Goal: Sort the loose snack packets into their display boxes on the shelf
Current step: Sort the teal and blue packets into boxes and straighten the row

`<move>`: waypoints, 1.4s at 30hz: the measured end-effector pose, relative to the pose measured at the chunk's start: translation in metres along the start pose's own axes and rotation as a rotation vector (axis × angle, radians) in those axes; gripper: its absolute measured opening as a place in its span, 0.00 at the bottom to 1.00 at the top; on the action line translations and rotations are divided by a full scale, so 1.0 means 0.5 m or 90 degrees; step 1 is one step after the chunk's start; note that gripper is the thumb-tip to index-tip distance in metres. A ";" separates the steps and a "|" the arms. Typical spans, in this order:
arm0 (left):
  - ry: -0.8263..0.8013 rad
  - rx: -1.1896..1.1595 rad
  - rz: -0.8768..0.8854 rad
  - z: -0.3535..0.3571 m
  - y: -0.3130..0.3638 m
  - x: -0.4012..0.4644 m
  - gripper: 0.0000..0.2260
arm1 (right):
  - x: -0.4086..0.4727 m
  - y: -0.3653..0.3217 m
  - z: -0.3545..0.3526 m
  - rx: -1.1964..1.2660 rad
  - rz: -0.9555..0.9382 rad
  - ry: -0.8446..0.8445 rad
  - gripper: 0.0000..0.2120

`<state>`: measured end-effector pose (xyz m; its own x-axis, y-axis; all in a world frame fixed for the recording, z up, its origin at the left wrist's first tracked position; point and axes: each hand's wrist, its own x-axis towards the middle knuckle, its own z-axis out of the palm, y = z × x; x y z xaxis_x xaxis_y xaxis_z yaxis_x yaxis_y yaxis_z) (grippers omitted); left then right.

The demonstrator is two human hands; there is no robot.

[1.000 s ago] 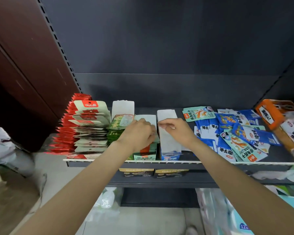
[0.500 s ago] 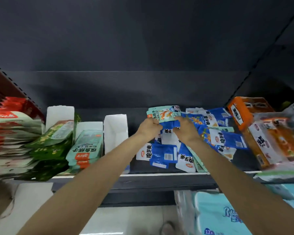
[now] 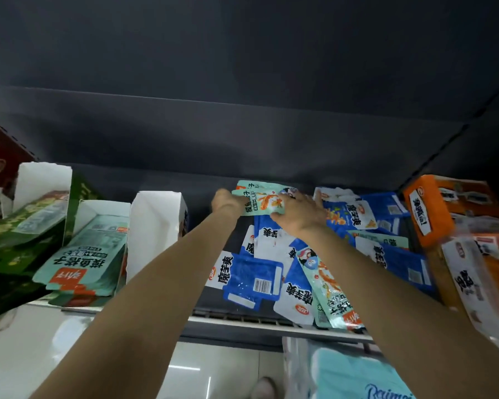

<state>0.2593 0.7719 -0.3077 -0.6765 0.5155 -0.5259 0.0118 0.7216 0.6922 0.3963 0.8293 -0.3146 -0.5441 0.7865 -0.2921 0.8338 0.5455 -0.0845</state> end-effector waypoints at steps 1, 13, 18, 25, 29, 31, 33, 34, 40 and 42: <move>-0.008 0.010 -0.013 -0.004 -0.004 -0.008 0.15 | -0.009 -0.002 0.001 -0.023 -0.016 0.006 0.28; 0.011 0.370 0.299 -0.134 -0.008 -0.147 0.11 | -0.171 -0.065 -0.050 0.226 -0.036 0.066 0.17; -0.064 0.358 0.463 -0.208 -0.011 -0.202 0.10 | -0.224 -0.147 -0.110 0.459 -0.117 0.025 0.29; -0.071 0.214 0.649 -0.390 -0.024 -0.274 0.06 | -0.262 -0.251 -0.157 0.567 -0.158 0.149 0.06; 0.019 0.209 0.717 -0.509 -0.058 -0.281 0.04 | -0.288 -0.356 -0.182 0.554 -0.197 0.251 0.07; 0.077 0.222 0.740 -0.557 -0.079 -0.272 0.04 | -0.290 -0.407 -0.182 0.543 -0.214 0.281 0.09; 0.099 0.243 0.774 -0.597 -0.104 -0.258 0.05 | -0.290 -0.456 -0.174 0.545 -0.223 0.299 0.10; 0.103 0.259 0.794 -0.615 -0.116 -0.253 0.05 | -0.287 -0.477 -0.167 0.546 -0.224 0.305 0.10; 0.074 0.404 0.832 -0.669 -0.187 -0.219 0.09 | -0.270 -0.552 -0.100 0.493 -0.185 0.269 0.13; 0.041 0.483 0.809 -0.667 -0.207 -0.204 0.11 | -0.270 -0.559 -0.082 0.453 -0.172 0.239 0.08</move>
<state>0.0814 0.4906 -0.1610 0.0508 0.9651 0.2570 0.9659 -0.1129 0.2330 0.2330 0.5828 -0.2128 -0.6229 0.7678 0.1500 0.4620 0.5159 -0.7214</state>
